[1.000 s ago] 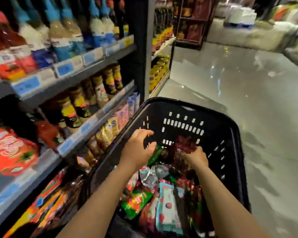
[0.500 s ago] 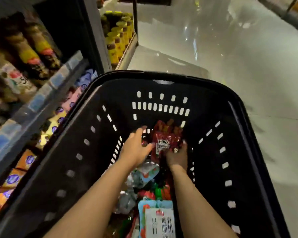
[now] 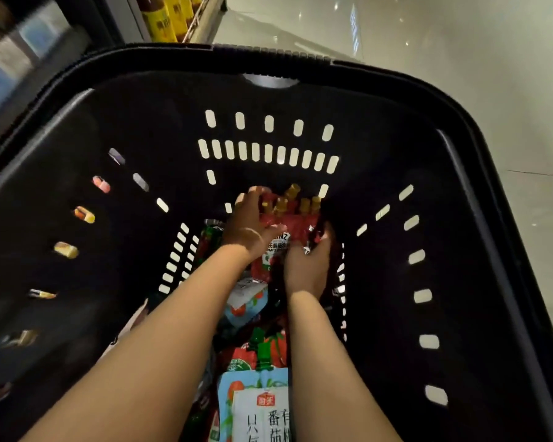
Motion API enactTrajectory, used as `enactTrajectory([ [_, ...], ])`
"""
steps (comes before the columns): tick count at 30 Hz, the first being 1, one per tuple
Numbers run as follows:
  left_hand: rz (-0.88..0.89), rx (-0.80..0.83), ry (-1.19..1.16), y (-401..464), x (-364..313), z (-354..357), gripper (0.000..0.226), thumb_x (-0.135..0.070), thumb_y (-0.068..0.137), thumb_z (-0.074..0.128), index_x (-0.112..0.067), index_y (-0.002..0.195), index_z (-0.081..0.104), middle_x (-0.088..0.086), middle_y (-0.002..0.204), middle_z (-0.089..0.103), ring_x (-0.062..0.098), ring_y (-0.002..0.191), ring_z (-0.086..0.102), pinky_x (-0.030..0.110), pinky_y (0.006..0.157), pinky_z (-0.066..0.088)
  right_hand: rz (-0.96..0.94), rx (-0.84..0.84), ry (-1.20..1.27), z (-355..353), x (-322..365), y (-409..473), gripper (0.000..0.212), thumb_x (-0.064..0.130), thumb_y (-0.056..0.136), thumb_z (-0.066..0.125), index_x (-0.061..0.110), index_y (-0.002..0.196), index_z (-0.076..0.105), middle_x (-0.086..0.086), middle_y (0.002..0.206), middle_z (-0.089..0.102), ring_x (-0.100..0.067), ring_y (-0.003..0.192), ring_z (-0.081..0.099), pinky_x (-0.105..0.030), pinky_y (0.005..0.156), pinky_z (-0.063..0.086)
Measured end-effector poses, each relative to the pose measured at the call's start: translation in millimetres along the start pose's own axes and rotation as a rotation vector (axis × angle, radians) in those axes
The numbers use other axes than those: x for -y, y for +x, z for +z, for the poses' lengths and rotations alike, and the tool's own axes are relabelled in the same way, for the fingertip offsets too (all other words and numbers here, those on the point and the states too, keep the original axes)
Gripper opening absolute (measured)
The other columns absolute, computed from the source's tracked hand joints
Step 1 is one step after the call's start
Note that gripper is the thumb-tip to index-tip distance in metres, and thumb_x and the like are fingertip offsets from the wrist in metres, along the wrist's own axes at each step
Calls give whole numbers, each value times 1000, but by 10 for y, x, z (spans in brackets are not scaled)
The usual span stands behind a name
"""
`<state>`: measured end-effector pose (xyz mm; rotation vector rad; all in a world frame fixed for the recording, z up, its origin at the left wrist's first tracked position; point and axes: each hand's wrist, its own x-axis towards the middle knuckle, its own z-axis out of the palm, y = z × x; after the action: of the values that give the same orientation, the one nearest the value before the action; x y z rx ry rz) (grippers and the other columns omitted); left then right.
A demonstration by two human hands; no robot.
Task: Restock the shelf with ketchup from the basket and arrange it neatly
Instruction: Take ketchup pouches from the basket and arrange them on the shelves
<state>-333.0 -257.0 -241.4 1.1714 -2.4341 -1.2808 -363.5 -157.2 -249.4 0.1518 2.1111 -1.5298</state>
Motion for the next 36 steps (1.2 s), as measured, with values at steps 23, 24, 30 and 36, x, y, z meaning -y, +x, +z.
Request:
enactTrajectory([
  [23, -104, -271, -205, -645, 243, -525, 21, -20, 81, 76, -24, 90, 58, -4, 84, 67, 18, 81, 67, 33, 68, 56, -393, 297, -781, -60, 125, 239, 73, 26, 85, 62, 24, 146, 24, -5, 154, 17, -31, 139, 21, -40, 112, 28],
  [24, -70, -276, -183, -702, 210, -591, 19, -22, 80, 77, -24, 90, 60, -5, 85, 69, 15, 79, 67, 37, 70, 57, -390, 307, -814, -63, 167, 248, 78, 25, 84, 63, 27, 148, 19, -7, 155, 14, -33, 140, 19, -42, 113, 29],
  [30, 4, -309, -157, -1036, 79, -898, 19, -26, 78, 78, -21, 90, 63, -8, 81, 68, 9, 79, 65, 43, 73, 56, -416, 390, -1126, 49, 424, 318, 79, 23, 90, 58, 44, 148, 9, -15, 158, -3, -40, 138, 28, -49, 110, 34],
  [36, -76, -358, -225, -1223, 117, -1012, 19, -24, 78, 78, -20, 87, 62, -8, 82, 67, 7, 80, 65, 35, 71, 57, -336, 371, -1085, 54, 598, 309, 71, 17, 88, 61, 35, 145, 23, -16, 156, 3, -41, 131, 40, -42, 106, 41],
])
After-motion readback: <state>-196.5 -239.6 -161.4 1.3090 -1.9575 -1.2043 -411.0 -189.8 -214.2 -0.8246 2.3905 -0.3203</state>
